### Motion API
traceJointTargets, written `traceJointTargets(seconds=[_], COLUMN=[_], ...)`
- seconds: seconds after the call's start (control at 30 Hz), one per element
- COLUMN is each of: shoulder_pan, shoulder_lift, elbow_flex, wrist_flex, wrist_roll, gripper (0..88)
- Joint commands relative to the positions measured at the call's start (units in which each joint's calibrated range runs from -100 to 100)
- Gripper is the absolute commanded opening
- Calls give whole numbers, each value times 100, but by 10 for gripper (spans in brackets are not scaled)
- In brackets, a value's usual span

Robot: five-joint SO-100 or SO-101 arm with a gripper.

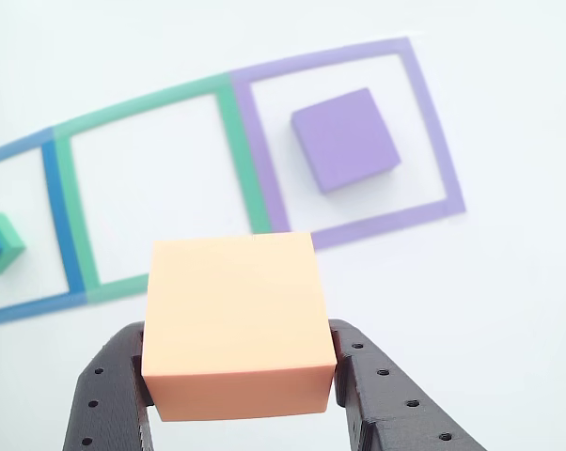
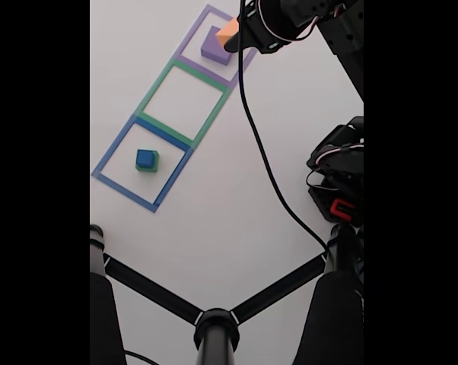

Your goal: Tower of hanoi

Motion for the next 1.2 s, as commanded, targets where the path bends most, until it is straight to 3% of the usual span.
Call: traceJointTargets(seconds=[0.0,0.37,0.6,0.87,1.17], shoulder_pan=[-200,-650,-818,-1039,-1214], shoulder_lift=[-314,-434,-731,-1123,-1107], elbow_flex=[-540,-731,423,2359,5367], wrist_flex=[355,736,80,-1611,-5407], wrist_roll=[0,0,0,0,0], gripper=[101,101,102,102,104])
